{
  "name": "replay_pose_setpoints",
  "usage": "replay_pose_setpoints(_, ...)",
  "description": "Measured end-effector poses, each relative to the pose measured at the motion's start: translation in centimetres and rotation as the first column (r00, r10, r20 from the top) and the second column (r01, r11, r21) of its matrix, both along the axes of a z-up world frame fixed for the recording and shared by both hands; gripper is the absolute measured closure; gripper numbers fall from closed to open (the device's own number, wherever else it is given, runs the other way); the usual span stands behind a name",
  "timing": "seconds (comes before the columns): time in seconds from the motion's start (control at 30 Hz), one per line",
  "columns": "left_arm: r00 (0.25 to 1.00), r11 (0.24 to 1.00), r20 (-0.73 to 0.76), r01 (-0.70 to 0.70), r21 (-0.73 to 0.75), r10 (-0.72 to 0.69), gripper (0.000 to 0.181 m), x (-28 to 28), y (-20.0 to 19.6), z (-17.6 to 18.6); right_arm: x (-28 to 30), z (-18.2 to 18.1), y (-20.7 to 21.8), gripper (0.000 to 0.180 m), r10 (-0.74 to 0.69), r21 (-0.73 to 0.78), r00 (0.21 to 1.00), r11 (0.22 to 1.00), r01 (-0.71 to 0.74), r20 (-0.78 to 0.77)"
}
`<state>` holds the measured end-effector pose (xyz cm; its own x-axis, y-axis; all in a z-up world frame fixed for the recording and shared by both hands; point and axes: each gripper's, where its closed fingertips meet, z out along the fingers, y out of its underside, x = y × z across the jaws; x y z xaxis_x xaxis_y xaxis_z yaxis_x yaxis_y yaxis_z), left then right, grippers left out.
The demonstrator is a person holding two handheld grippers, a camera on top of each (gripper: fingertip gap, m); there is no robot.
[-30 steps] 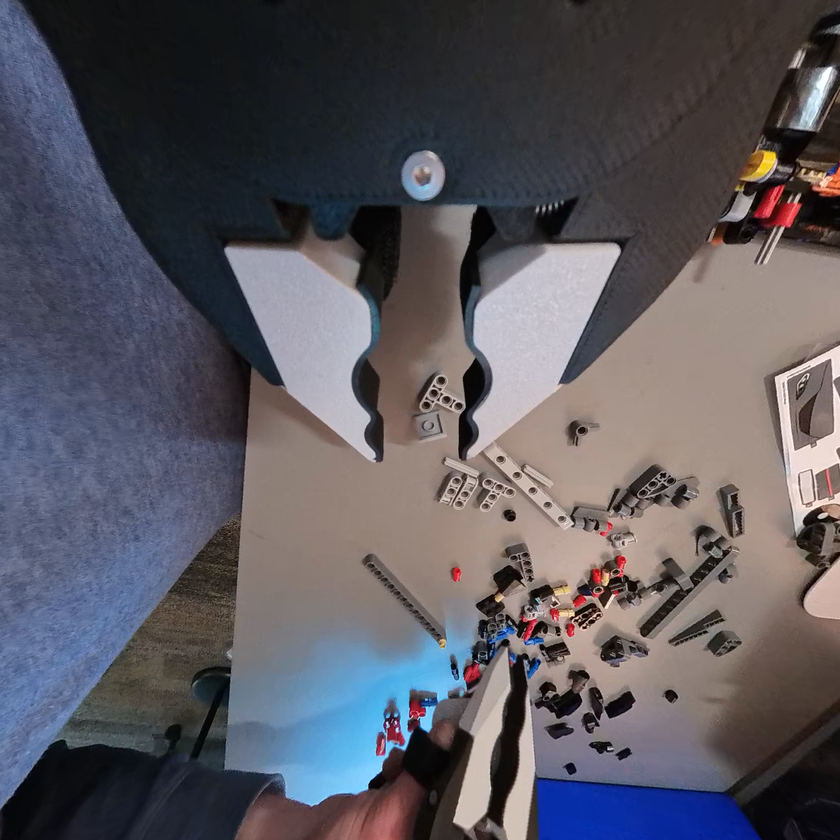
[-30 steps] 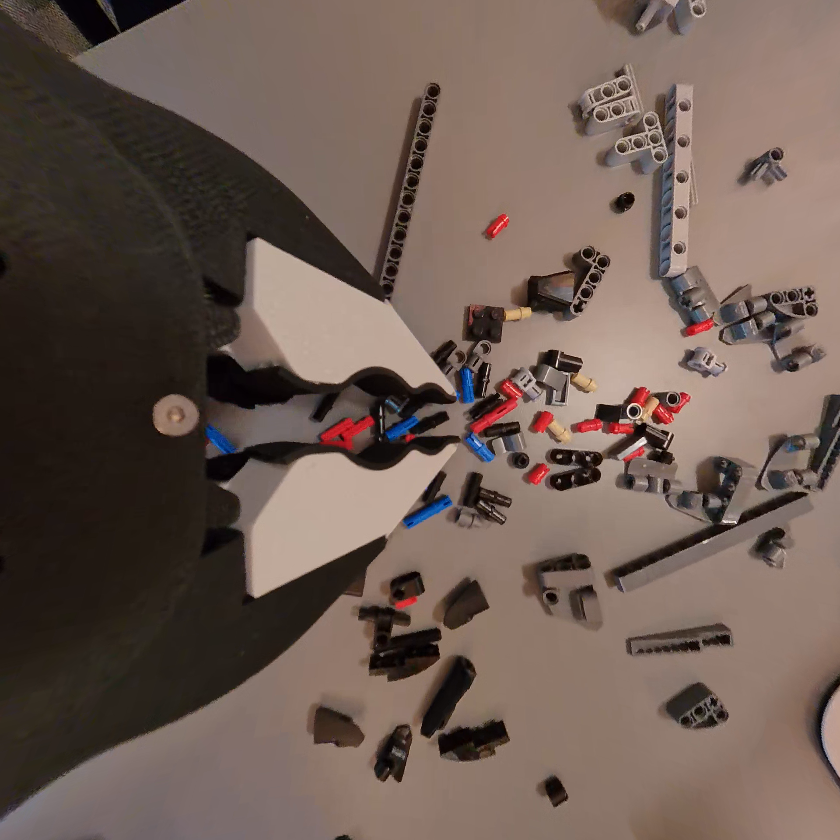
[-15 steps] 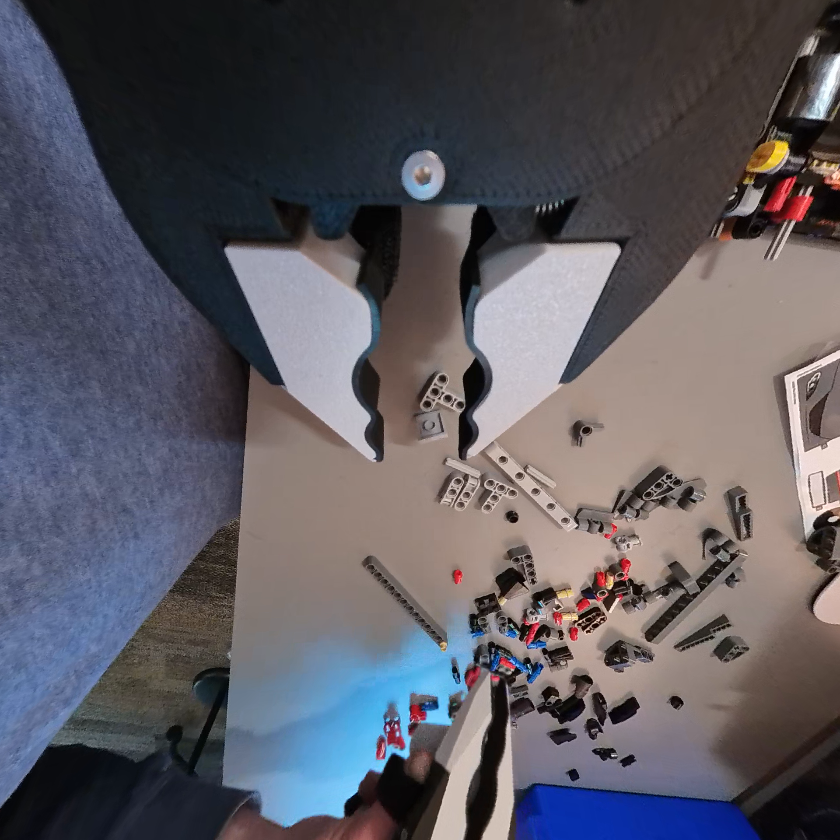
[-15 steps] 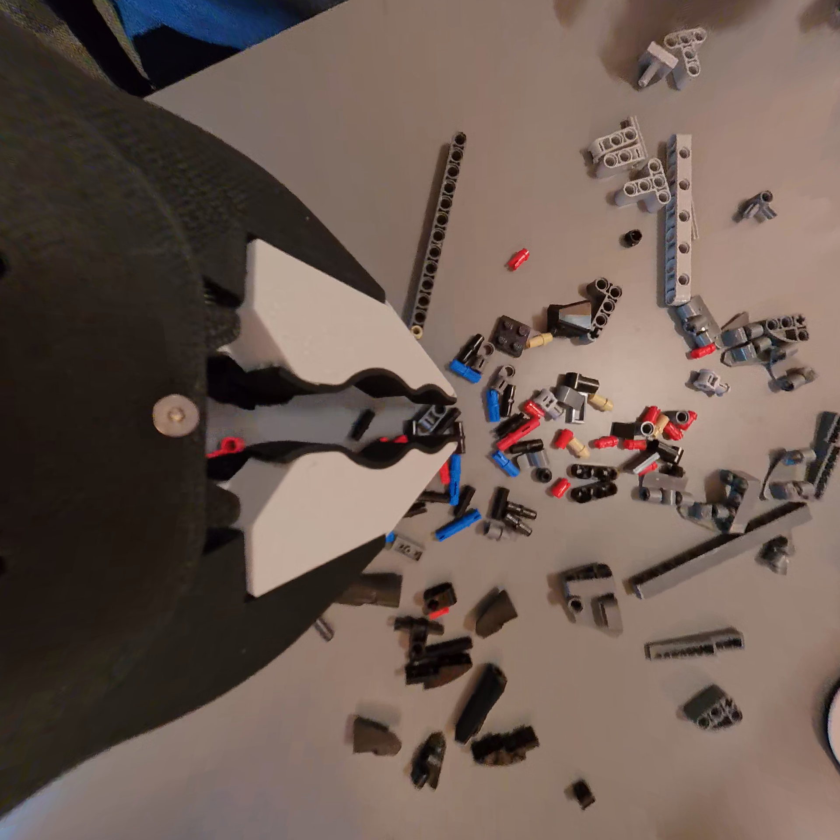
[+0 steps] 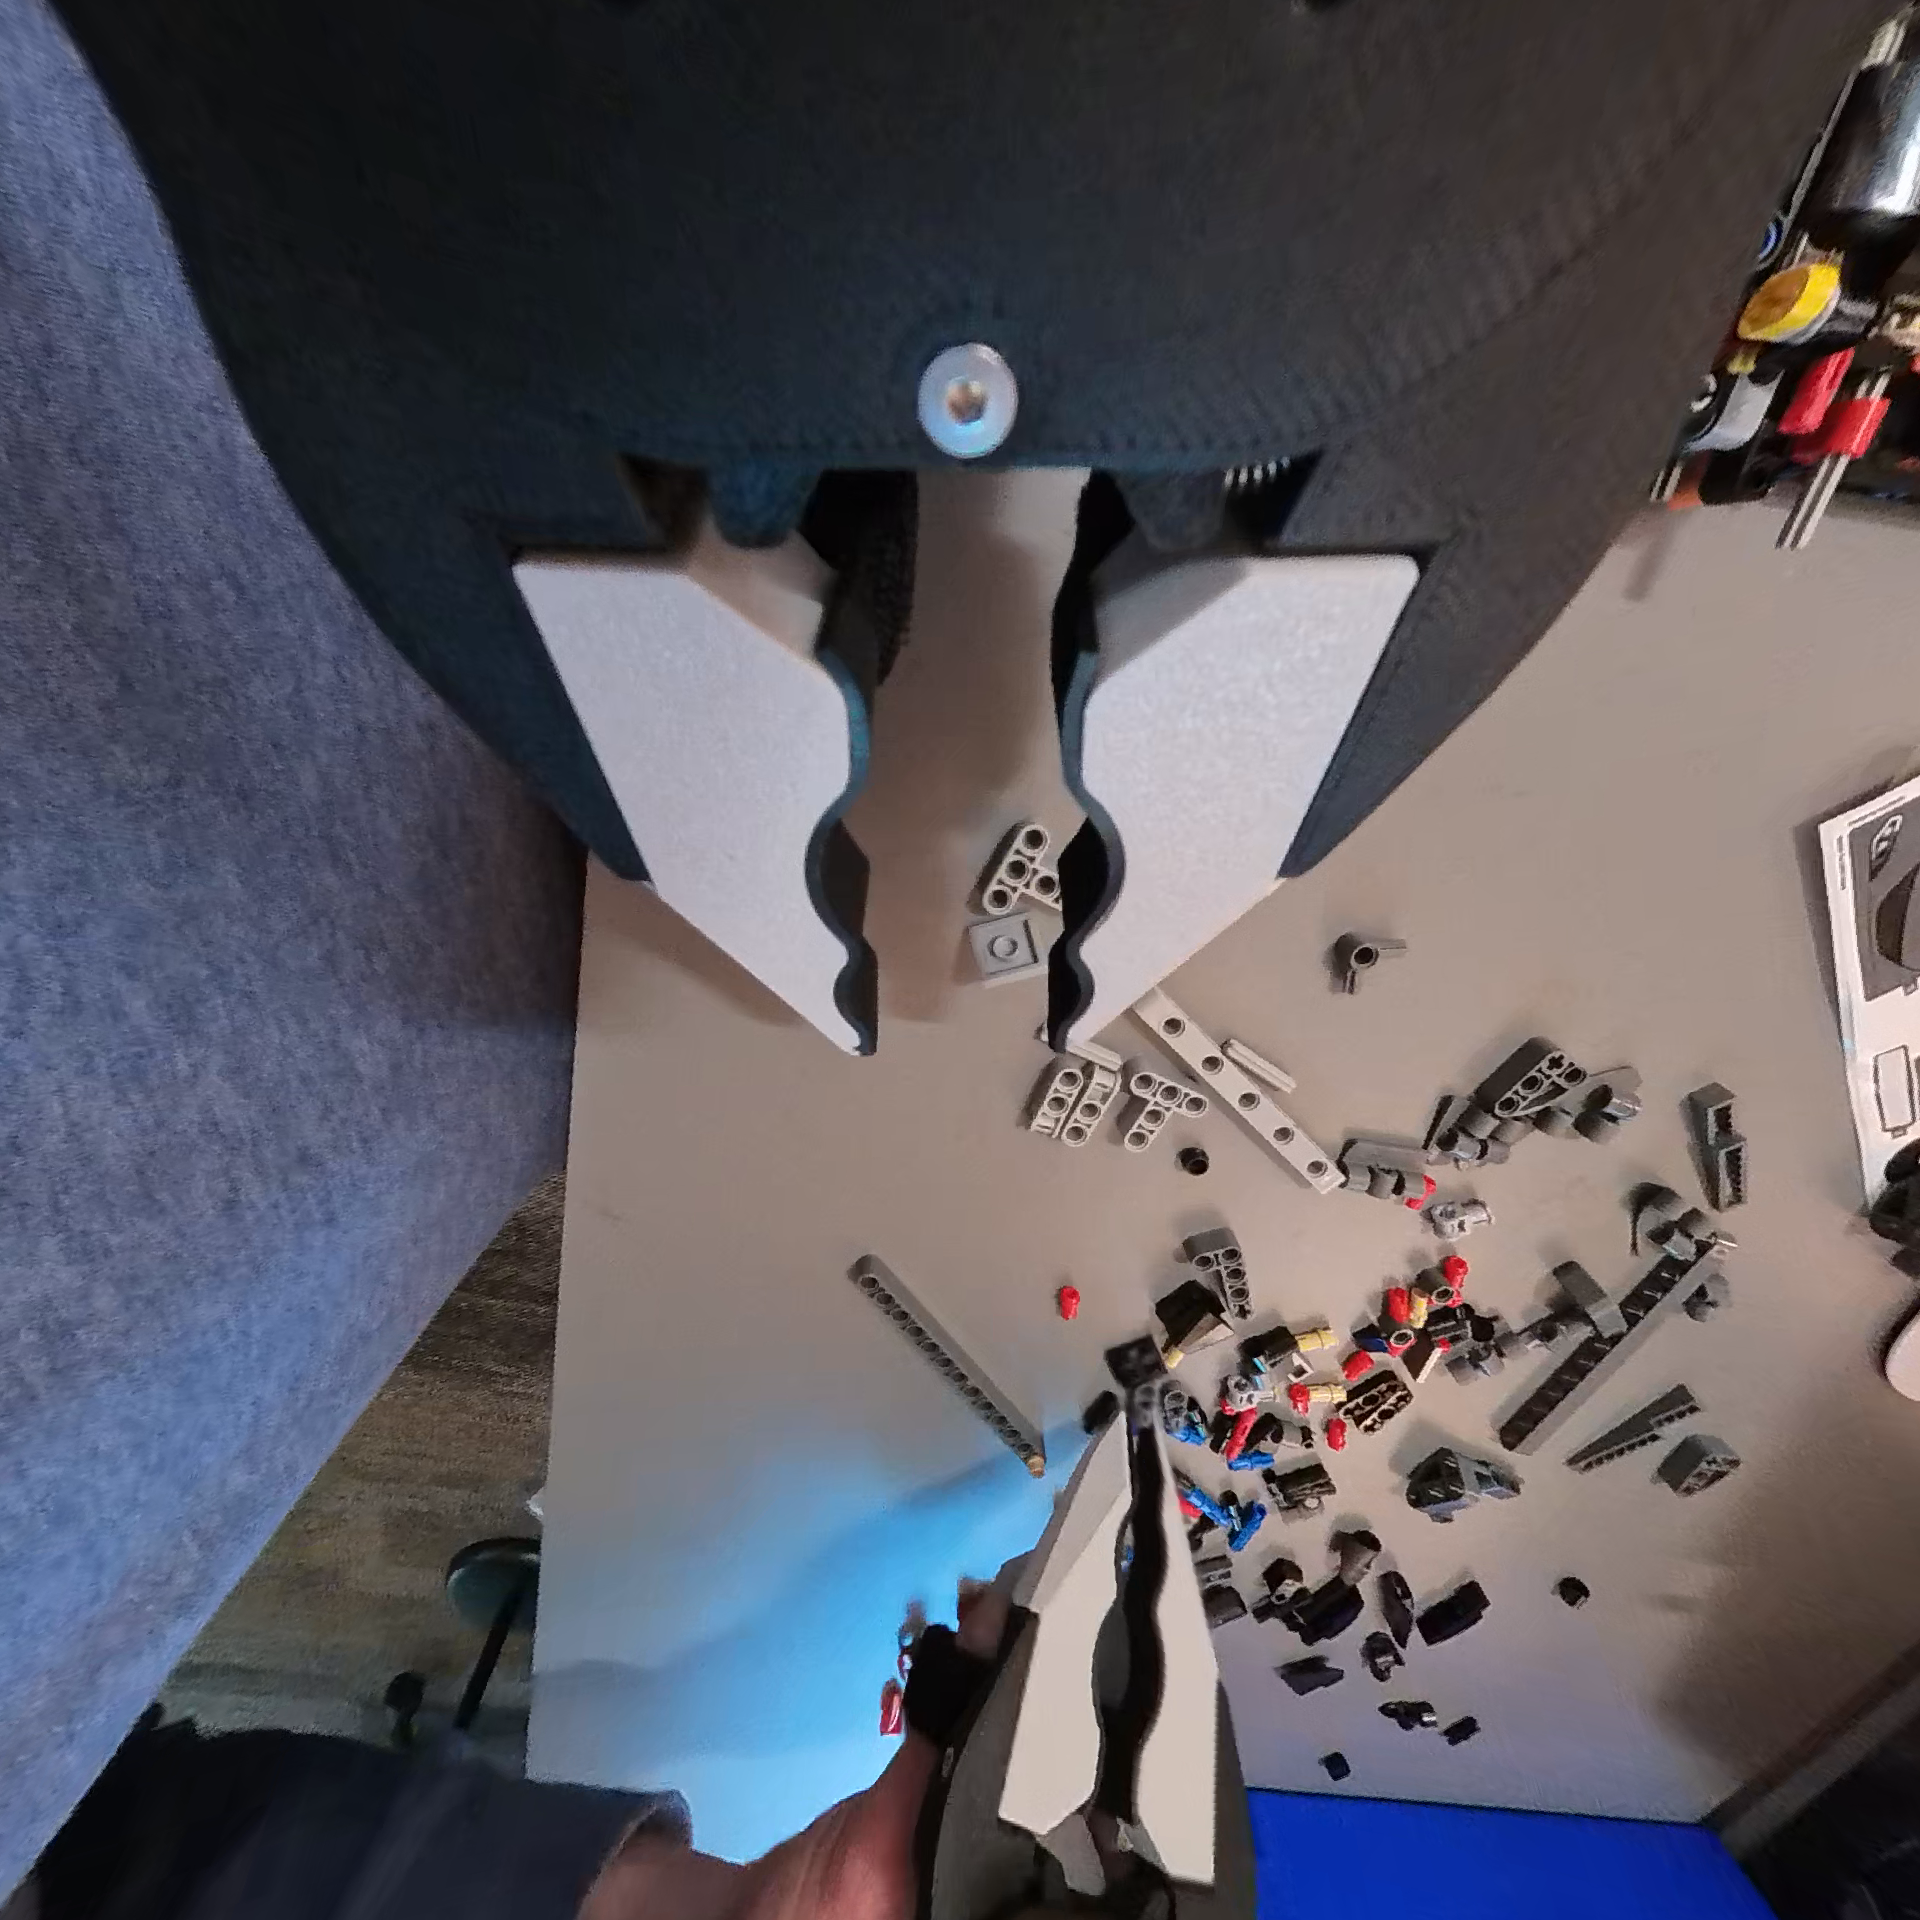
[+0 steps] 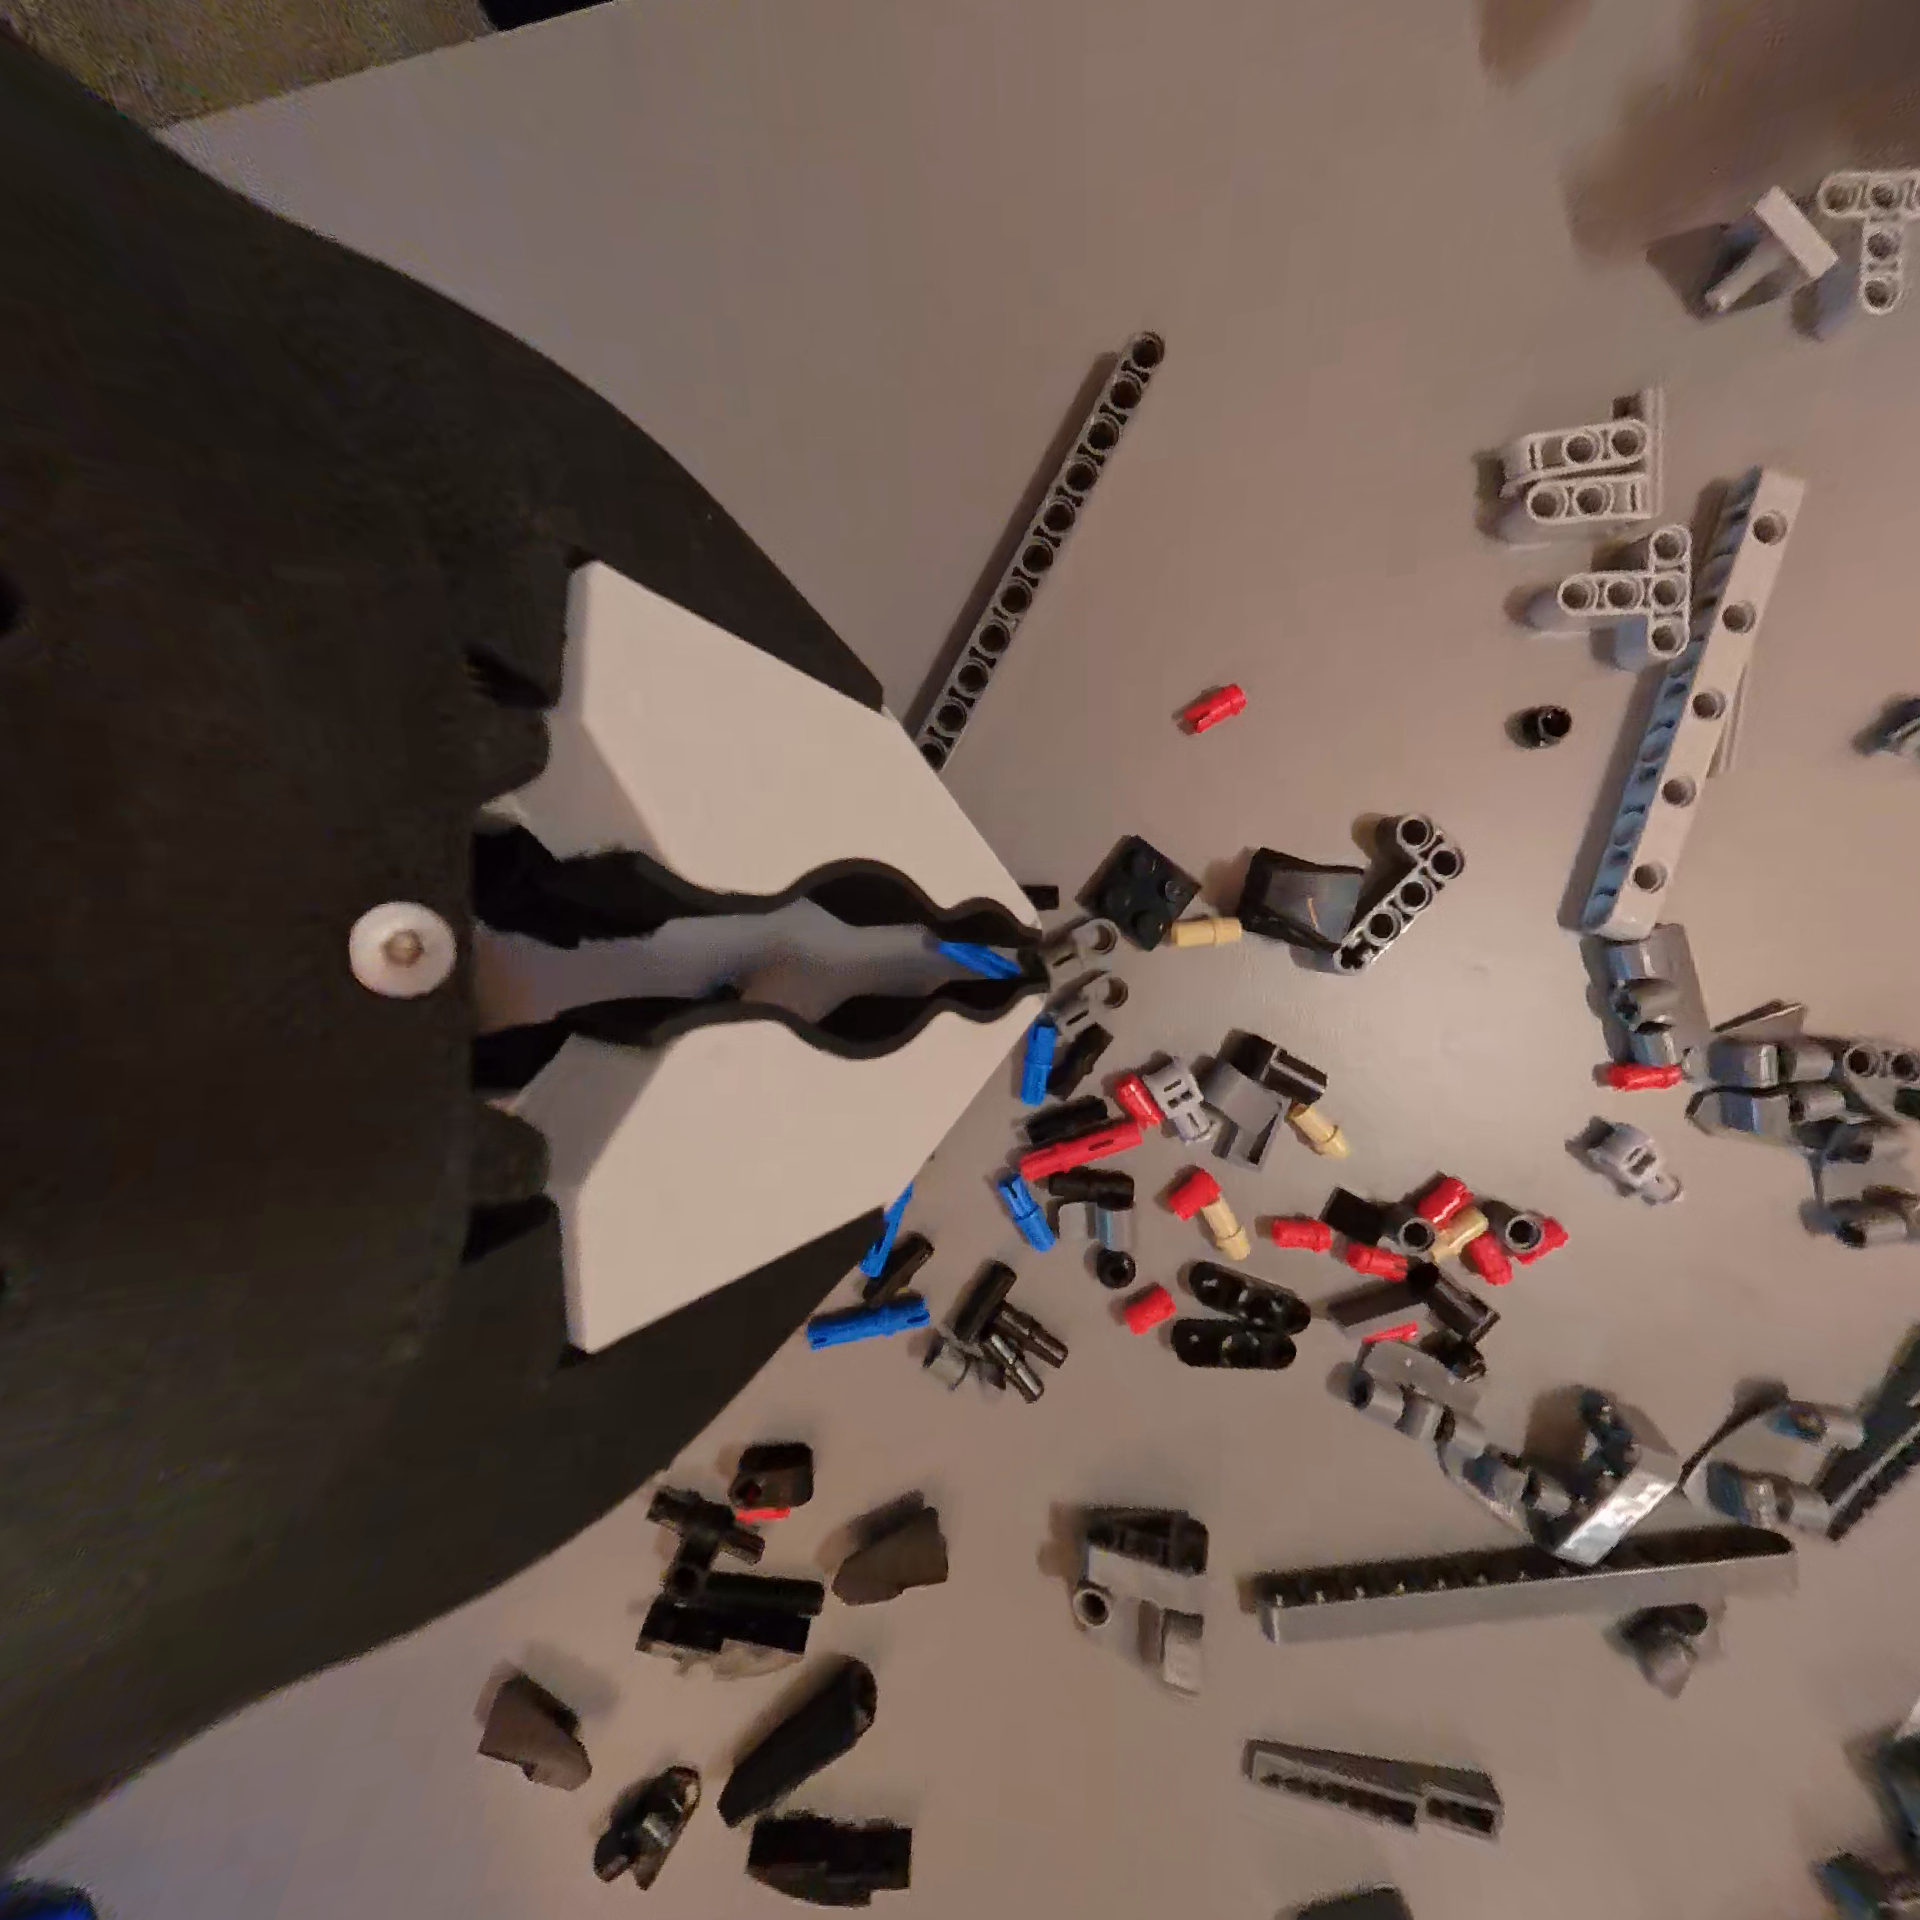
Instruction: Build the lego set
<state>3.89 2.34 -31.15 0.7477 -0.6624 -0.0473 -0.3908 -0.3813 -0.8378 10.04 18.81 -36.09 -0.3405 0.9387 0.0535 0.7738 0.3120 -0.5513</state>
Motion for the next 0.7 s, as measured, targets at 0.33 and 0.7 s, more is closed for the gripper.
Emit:
replay_pose_setpoints(0.33, 1.000, 1.000, 0.001, 0.004, -0.010, -0.004, 0.150, 0.1, 0.1, -0.5, -0.6, 0.0, -0.5, 0.175, 0.049, -0.002, 0.999, 0.999, -0.049, 0.007)
replay_pose_setpoints(0.7, 1.000, 1.000, -0.006, -0.004, -0.003, 0.004, 0.150, -0.2, 0.2, -0.4, -0.7, 1.5, -0.7, 0.176, 0.017, -0.025, 0.999, 1.000, -0.018, -0.039)
